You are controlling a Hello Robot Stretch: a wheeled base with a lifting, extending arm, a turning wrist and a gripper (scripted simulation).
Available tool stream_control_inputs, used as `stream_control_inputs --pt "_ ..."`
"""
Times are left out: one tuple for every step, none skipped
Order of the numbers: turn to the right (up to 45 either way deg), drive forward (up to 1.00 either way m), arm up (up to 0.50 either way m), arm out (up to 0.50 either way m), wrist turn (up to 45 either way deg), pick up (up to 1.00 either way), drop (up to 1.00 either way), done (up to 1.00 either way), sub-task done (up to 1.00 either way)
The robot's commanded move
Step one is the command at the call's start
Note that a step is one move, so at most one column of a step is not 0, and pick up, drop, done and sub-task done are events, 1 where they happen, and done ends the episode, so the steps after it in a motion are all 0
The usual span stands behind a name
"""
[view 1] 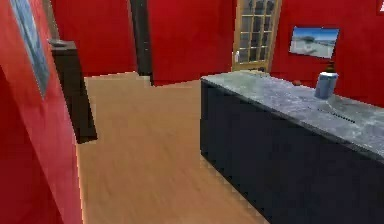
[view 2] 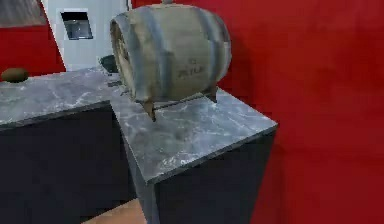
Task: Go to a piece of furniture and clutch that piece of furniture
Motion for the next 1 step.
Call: stream_control_inputs --pt "-45.0 0.0 0.0 0.0 0.0 0.0 0.0 0.0 0.0"
